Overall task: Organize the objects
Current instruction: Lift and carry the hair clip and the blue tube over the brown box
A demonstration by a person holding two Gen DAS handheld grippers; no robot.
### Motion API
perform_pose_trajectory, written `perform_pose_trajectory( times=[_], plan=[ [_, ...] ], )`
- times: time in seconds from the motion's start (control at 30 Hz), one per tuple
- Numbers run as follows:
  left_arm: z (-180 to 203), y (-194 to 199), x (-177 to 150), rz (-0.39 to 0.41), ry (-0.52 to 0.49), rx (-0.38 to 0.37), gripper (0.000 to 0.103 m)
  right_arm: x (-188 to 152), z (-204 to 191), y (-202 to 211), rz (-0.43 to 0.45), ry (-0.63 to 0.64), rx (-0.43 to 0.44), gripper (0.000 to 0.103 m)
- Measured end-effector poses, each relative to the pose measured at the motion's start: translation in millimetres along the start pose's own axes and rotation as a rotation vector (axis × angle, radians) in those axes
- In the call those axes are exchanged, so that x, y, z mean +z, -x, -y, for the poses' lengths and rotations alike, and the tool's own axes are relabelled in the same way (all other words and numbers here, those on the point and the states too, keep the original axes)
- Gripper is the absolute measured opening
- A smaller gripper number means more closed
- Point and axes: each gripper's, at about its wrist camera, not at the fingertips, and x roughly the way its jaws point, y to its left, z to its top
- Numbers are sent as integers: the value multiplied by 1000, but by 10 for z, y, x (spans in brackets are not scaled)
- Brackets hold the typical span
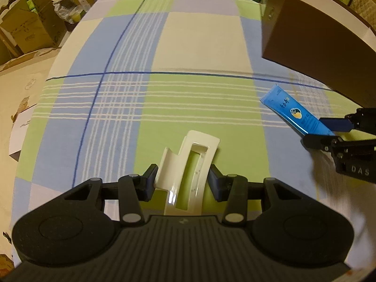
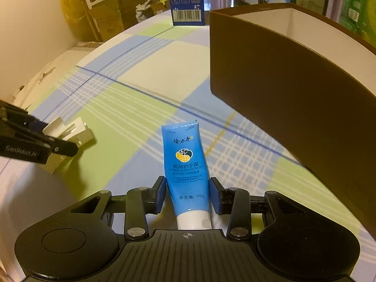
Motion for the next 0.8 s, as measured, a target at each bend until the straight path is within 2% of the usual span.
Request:
perform_pose_trajectory(
  times=[0.13, 0.5, 0.8],
  plan=[
    [144, 8, -28, -1, -34, -26, 41, -219, 46, 165, -2, -29, -17, 36],
    [723, 12, -71, -2, -173, -132, 41, -926, 229, 756, -28, -147, -135, 36],
    [990, -16, -79, -3, -251, -157, 41, -970, 215, 752, -12, -169, -166, 39]
  ],
)
